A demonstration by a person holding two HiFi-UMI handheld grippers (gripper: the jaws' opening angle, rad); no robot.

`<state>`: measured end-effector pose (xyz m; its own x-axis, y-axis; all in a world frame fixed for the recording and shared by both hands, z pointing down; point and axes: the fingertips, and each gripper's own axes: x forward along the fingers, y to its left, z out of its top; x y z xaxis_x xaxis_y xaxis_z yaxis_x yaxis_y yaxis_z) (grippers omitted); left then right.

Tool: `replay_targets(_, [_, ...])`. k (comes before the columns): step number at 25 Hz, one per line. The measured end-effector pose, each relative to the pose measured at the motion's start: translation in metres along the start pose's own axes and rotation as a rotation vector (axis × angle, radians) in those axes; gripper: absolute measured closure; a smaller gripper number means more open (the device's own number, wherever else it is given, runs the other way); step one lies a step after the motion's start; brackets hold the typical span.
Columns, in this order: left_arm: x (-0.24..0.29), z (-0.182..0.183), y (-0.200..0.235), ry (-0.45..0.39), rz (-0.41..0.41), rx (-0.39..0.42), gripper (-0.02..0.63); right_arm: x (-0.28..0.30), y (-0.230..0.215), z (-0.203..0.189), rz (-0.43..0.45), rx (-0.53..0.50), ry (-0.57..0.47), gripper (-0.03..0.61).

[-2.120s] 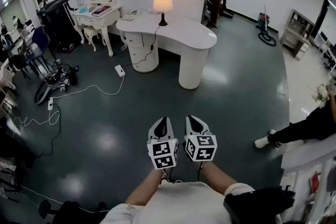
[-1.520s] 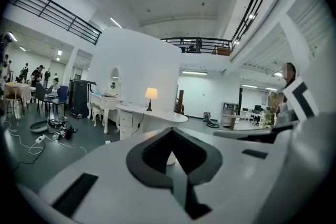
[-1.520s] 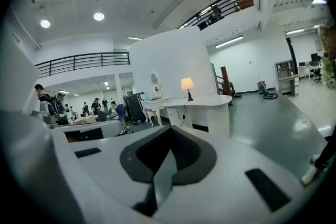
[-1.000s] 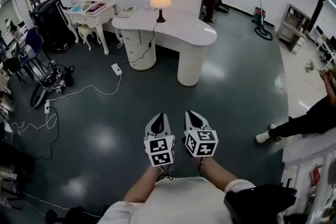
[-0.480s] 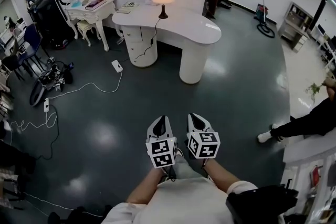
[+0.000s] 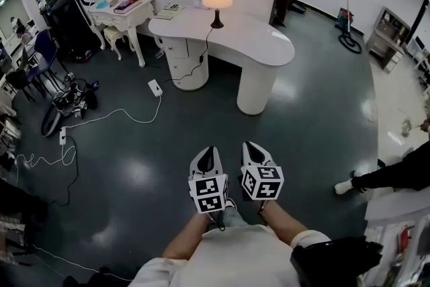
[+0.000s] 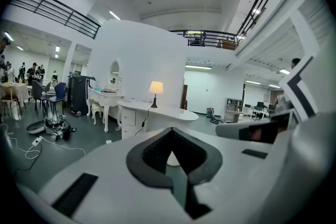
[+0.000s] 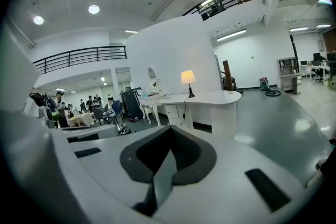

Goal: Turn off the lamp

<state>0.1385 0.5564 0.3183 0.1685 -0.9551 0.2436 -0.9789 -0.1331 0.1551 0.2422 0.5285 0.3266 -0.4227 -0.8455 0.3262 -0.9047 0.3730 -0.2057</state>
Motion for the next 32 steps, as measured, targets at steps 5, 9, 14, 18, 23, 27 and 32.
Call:
replay_targets(5, [0.036,0.012,0.007,-0.005,0.007,-0.002,0.606,0.036,-0.016,0.017,0.002,0.0,0.001,0.58])
replay_targets(9, [0.065,0.019,0.007,0.002,0.007,0.005,0.606,0.06,-0.028,0.031,0.01,-0.005,0.005,0.58])
replay_targets(14, [0.101,0.032,0.01,0.002,0.012,0.013,0.606,0.092,-0.043,0.05,0.019,-0.011,0.004,0.58])
replay_targets(18, [0.125,0.037,0.015,0.006,0.019,0.011,0.606,0.115,-0.051,0.056,0.023,-0.017,0.023,0.58])
replay_targets(23, [0.156,0.038,0.014,0.015,0.021,0.028,0.606,0.143,-0.068,0.064,0.035,-0.023,0.03,0.58])
replay_targets(27, [0.174,0.043,0.014,0.014,0.024,0.035,0.606,0.161,-0.073,0.072,0.052,-0.024,0.024,0.58])
replay_targets(32, [0.191,0.039,0.016,0.036,0.034,0.036,0.606,0.175,-0.078,0.073,0.069,-0.018,0.037,0.58])
